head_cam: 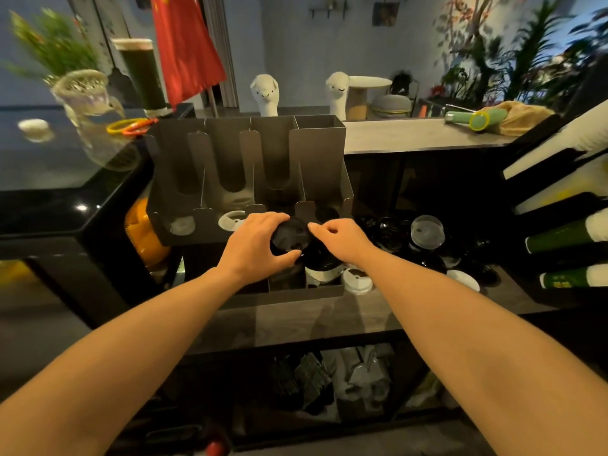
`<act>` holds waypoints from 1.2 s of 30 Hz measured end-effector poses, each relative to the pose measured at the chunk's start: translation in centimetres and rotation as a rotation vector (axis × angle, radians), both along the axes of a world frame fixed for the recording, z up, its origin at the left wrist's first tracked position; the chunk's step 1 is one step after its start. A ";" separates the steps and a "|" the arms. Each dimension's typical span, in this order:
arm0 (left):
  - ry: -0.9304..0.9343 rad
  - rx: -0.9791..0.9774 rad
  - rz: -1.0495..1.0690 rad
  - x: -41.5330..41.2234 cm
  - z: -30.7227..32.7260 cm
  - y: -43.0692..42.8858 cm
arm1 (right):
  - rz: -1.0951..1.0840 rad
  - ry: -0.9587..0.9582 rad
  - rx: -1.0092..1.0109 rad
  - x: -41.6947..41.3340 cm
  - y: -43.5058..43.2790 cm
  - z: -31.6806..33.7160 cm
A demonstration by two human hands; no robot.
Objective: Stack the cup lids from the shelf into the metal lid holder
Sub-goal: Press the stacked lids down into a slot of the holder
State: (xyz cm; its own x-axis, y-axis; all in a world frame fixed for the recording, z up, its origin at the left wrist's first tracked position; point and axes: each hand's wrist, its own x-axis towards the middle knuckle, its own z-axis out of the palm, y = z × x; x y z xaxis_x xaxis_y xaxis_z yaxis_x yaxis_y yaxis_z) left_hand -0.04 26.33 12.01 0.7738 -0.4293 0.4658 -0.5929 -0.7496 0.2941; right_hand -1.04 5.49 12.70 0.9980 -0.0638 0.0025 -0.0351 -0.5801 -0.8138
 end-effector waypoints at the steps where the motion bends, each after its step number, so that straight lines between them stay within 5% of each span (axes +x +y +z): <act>1: -0.025 -0.012 0.018 0.2 0.4 0.2 | -0.010 -0.036 -0.021 0.2 0.0 0.2; 12: -0.093 0.070 0.141 4.7 4.7 0.4 | 0.343 0.008 -0.457 1.6 1.1 5.1; 18: -0.049 0.270 0.269 8.3 6.7 -0.8 | 0.347 0.085 -0.526 3.1 2.7 5.0; 25: -0.036 0.687 0.136 10.1 5.7 -2.1 | 0.403 0.235 -0.662 5.2 3.9 3.4; 36: 0.028 0.836 0.158 12.1 3.2 -2.6 | 0.452 0.159 -0.985 6.9 4.5 3.7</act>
State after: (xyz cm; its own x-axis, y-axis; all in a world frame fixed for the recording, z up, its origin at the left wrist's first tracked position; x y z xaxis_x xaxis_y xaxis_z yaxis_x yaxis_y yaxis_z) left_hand 12.02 23.73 15.20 0.8601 -0.5095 0.0241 -0.4636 -0.8004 -0.3801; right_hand 5.86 9.99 16.36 0.9222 0.2675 -0.2794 0.2809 -0.9597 0.0084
